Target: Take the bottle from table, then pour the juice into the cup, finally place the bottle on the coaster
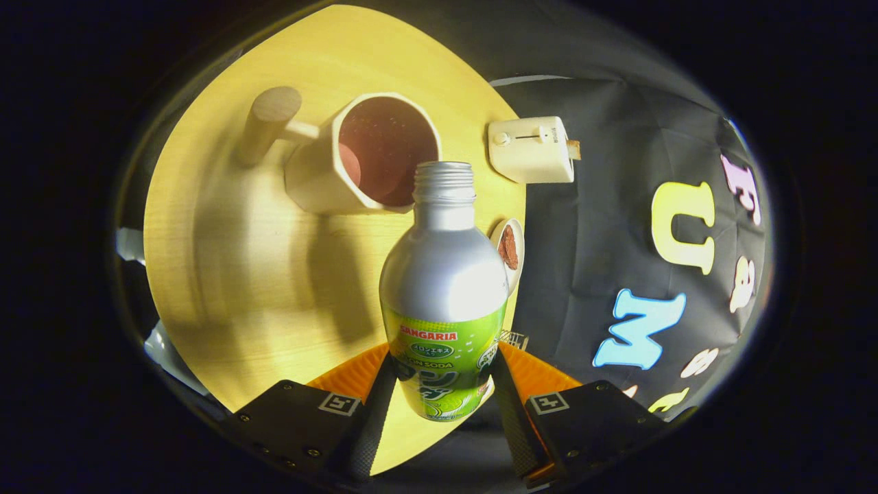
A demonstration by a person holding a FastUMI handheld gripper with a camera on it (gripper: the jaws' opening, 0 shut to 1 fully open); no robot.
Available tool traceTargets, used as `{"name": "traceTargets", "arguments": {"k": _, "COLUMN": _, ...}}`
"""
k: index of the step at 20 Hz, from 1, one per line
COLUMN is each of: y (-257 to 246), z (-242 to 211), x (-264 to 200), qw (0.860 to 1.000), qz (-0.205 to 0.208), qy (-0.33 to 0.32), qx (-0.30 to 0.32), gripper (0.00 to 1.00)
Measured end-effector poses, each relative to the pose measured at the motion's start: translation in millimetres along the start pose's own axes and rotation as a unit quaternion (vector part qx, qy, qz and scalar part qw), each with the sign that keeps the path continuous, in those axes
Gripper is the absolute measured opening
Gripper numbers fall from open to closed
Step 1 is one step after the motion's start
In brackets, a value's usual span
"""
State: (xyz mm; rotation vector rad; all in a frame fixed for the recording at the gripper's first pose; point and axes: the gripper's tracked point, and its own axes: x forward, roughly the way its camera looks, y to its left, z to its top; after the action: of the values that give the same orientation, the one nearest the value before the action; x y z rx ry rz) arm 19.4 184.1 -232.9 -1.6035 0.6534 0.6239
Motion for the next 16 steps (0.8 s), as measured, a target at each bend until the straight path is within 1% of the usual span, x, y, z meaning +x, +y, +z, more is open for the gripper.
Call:
{"name": "traceTargets", "arguments": {"k": 8, "y": -4, "z": 5, "x": 3, "qw": 0.997, "qz": 0.014, "qy": 0.015, "qx": -0.069, "gripper": 0.75}}
{"name": "traceTargets", "arguments": {"k": 16, "y": -14, "z": 2, "x": 4, "qw": 0.993, "qz": 0.015, "qy": 0.041, "qx": -0.109, "gripper": 0.74}}
